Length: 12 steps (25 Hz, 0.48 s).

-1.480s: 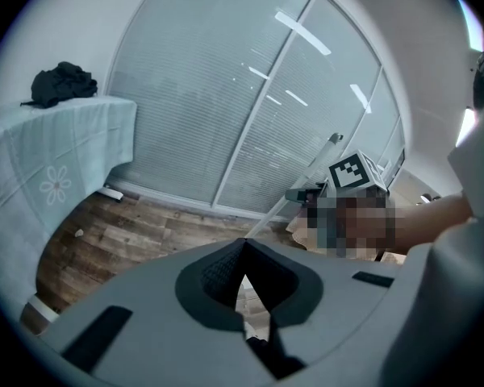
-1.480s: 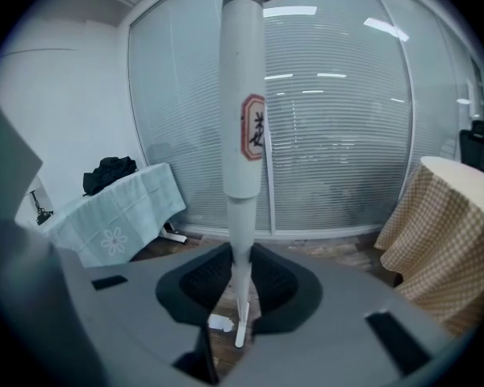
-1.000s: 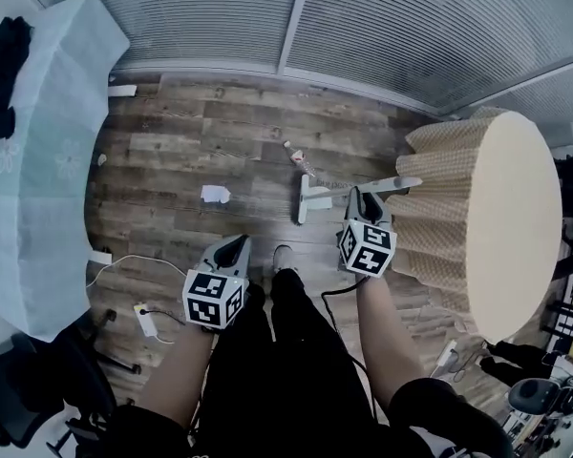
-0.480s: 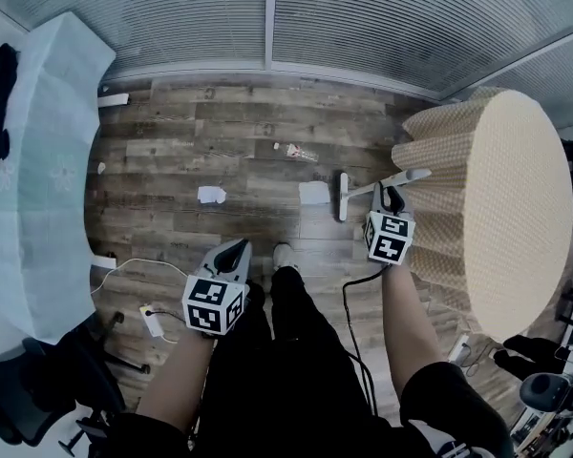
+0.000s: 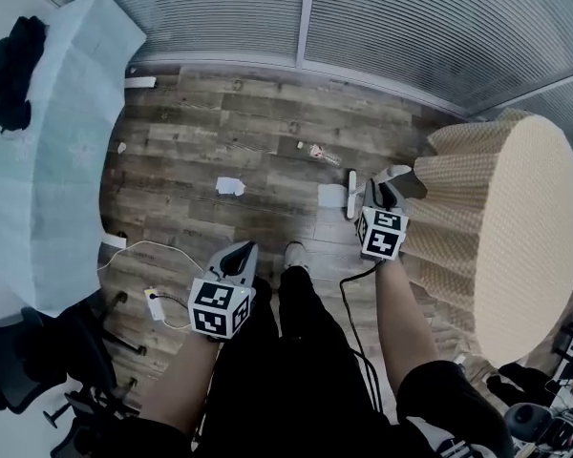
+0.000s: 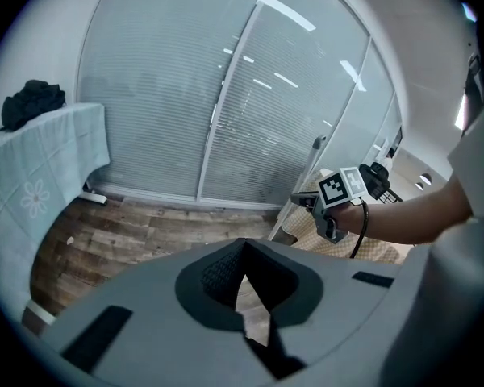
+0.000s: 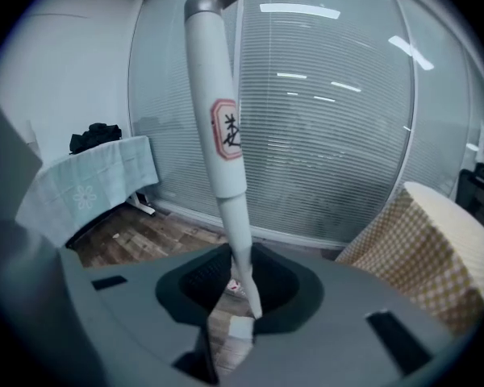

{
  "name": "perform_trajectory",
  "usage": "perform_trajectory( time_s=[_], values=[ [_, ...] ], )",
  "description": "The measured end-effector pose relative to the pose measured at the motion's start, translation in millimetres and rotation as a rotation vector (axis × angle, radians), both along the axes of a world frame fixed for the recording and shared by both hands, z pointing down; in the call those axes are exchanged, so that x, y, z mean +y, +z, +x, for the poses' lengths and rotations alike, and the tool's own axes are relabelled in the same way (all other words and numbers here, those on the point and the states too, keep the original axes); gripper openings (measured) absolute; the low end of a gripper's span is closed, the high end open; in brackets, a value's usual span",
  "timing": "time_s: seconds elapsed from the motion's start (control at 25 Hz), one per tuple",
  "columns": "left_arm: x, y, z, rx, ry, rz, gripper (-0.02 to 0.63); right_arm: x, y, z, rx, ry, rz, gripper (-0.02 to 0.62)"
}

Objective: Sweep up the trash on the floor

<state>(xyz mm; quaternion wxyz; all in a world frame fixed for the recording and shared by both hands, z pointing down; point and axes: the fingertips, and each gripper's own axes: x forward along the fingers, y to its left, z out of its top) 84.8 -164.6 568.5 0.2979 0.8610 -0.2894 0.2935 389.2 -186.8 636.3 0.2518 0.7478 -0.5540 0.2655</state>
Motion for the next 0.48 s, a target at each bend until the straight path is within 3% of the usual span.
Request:
perform_trajectory(
  time_s=[0.48],
  values=[
    [1.4, 1.2, -83.1, 0.008, -0.170, -0.003, -0.006, -40.6, 6.5, -110.7, -0.087, -0.122, -0.034, 0.092]
  ],
)
